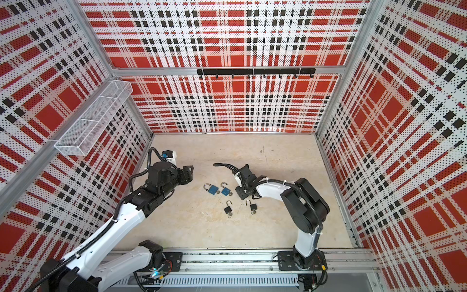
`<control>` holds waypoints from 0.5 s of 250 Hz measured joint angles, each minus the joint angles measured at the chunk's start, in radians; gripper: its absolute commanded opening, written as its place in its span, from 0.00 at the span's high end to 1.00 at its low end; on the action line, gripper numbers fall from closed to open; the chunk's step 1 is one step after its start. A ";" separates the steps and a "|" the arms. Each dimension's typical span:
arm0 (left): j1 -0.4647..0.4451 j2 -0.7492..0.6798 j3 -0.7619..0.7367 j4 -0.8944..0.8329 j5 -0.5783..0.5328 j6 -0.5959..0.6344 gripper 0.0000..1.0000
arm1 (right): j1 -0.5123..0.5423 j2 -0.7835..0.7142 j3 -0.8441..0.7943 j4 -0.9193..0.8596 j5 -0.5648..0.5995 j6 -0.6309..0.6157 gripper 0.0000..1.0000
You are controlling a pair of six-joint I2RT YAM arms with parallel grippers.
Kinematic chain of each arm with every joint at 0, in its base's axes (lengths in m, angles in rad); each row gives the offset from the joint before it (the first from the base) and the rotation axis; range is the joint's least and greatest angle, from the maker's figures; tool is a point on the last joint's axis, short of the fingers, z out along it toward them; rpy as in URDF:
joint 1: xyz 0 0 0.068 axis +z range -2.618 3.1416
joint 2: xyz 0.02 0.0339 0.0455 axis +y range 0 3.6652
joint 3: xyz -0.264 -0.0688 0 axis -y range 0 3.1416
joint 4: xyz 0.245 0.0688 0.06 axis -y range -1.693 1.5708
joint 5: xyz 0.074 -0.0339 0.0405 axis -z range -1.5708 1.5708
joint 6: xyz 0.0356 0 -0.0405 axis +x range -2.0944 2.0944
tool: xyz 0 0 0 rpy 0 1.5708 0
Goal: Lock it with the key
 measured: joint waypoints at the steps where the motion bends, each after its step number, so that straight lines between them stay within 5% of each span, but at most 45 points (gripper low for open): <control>1: 0.000 0.001 0.000 0.000 0.001 0.000 0.33 | 0.000 -0.002 0.000 -0.001 0.000 0.000 0.70; 125: -0.045 0.194 0.012 0.048 0.287 -0.085 0.43 | 0.032 -0.254 0.002 -0.135 -0.060 -0.026 0.71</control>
